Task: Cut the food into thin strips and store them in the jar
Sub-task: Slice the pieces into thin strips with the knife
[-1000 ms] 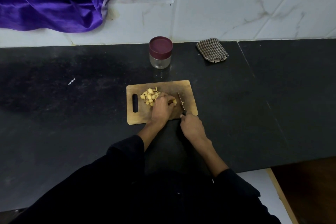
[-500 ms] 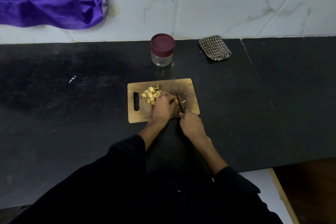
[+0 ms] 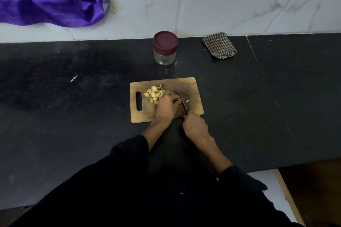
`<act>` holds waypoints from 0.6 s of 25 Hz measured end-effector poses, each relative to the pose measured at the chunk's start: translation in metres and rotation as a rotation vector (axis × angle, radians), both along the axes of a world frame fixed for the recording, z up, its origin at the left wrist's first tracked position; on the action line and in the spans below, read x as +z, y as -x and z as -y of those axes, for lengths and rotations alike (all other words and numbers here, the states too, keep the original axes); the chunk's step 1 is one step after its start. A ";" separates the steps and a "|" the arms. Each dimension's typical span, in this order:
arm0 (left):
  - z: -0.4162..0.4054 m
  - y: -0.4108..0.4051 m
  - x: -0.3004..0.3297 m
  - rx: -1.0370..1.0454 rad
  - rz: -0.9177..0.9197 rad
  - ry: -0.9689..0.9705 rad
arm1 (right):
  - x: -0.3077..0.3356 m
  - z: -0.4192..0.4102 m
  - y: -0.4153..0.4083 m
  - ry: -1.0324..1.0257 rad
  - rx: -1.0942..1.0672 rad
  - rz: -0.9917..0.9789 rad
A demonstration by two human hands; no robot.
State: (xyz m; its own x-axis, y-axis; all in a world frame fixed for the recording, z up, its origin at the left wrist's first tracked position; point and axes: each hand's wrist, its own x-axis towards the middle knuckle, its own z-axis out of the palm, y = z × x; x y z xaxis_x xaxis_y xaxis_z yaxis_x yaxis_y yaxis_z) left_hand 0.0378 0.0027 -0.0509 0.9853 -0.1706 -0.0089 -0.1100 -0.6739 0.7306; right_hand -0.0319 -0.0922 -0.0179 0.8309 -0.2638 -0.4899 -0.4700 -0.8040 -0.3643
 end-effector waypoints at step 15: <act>-0.003 -0.001 -0.001 -0.021 0.009 -0.013 | 0.002 0.004 0.002 -0.082 -0.044 0.051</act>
